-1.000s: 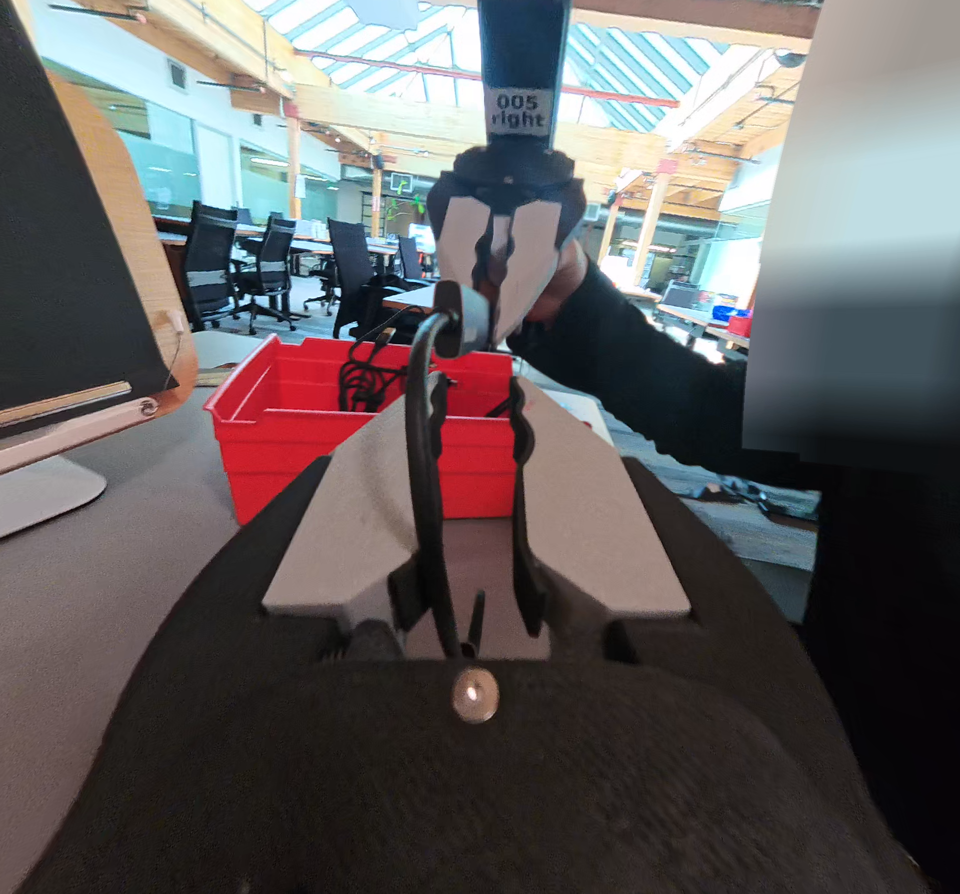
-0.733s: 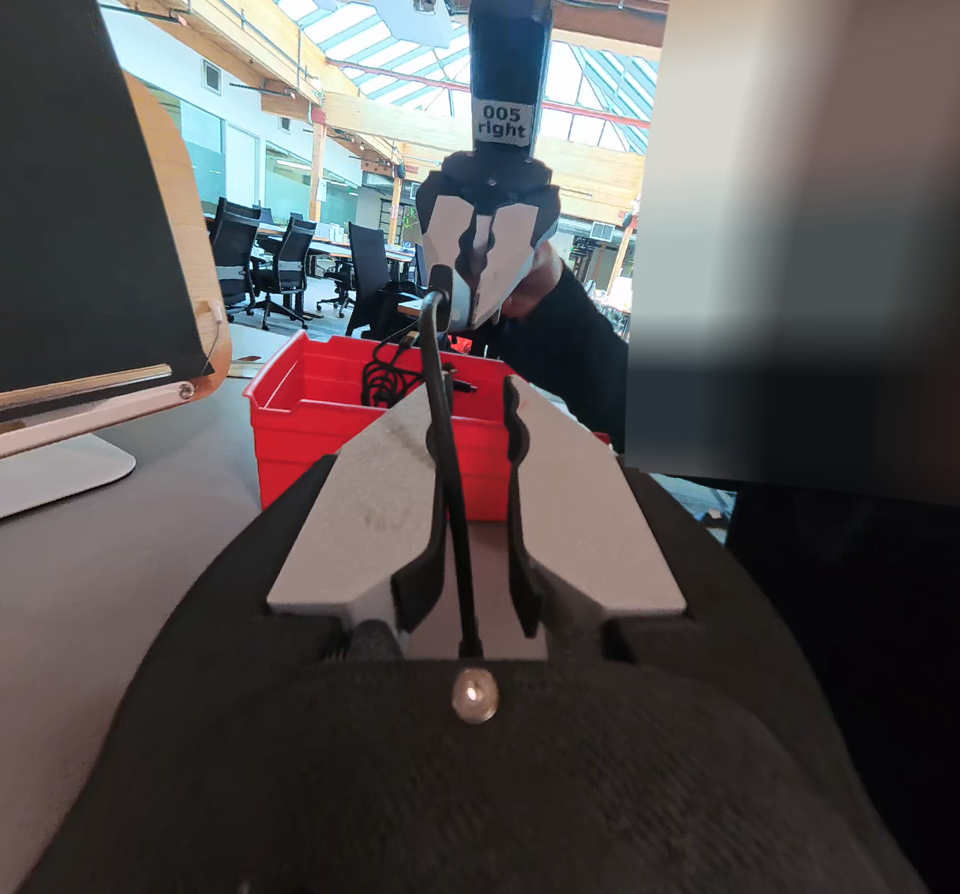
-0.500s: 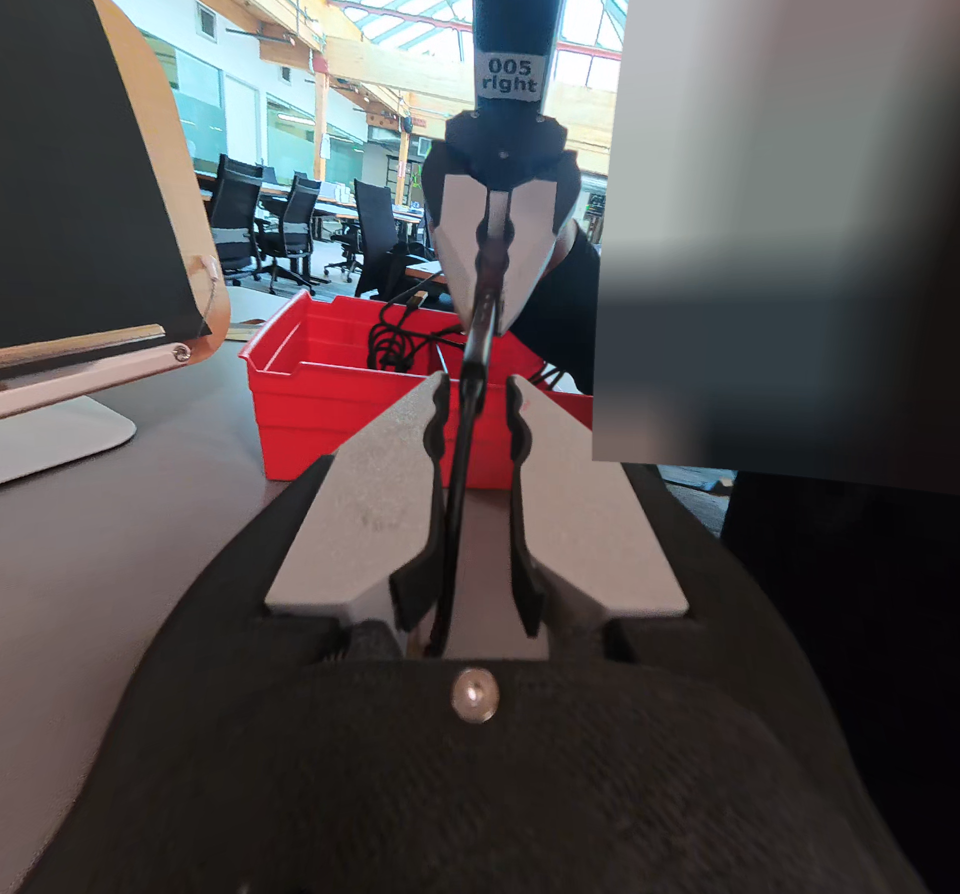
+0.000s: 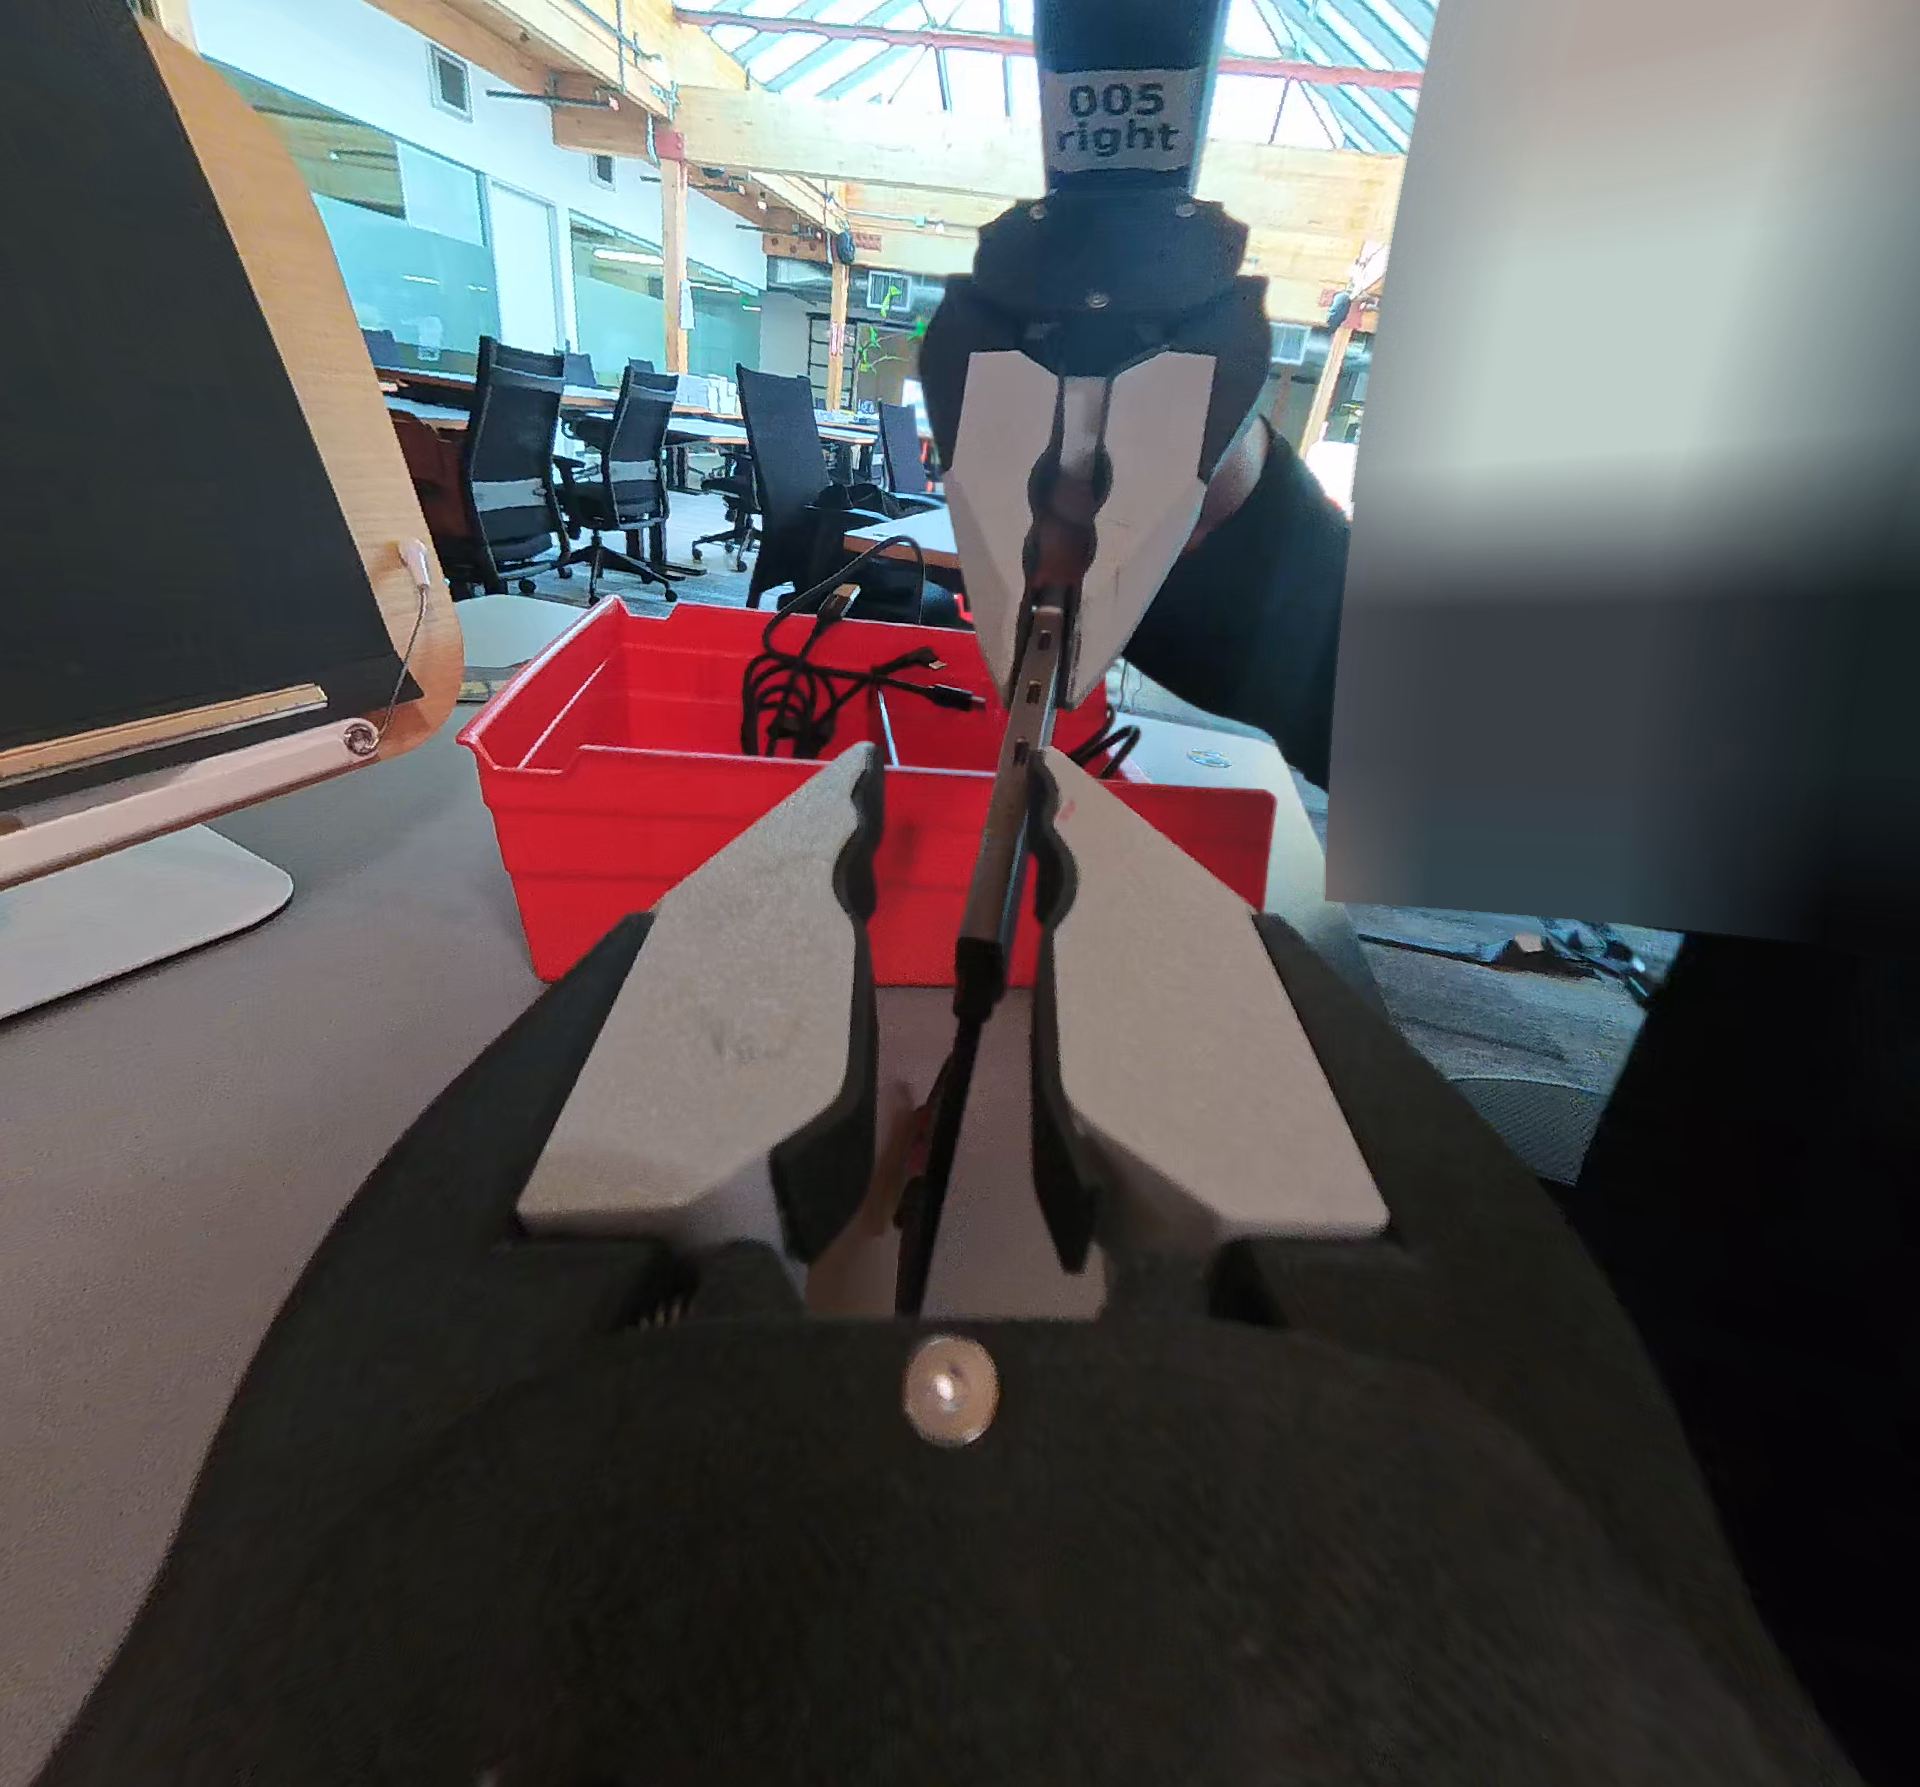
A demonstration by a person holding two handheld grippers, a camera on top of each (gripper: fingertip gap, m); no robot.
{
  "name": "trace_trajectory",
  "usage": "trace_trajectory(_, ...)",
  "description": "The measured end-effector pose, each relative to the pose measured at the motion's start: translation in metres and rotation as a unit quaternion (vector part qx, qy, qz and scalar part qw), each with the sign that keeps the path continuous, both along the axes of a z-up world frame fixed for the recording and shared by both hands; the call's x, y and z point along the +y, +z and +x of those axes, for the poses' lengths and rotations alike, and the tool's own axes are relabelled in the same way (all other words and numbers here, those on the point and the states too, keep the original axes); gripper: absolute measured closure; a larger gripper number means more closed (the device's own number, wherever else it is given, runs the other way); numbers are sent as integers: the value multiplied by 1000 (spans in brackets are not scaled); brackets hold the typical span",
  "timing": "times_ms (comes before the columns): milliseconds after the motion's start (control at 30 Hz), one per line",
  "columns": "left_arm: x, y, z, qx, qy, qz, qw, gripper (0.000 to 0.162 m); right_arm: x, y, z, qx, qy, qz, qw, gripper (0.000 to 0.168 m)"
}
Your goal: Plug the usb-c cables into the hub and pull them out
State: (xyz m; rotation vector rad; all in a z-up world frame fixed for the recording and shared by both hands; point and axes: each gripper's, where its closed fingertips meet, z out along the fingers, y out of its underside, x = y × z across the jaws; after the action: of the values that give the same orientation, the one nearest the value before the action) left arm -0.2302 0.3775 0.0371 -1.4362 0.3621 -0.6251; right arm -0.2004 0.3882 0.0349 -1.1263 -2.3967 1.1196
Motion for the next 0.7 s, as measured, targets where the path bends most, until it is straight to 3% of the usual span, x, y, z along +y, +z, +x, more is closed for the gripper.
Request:
trace_trajectory(367, -14, 0, 27, 62, -34, 12, 997, 133, -9, 35, 24, 29, -78, -29, 996, 162)
trace_trajectory(700, -25, -3, 45, 84, -70, 33, 993, 147, -37, 24, 25, 21, -108, -19, 994, 162)
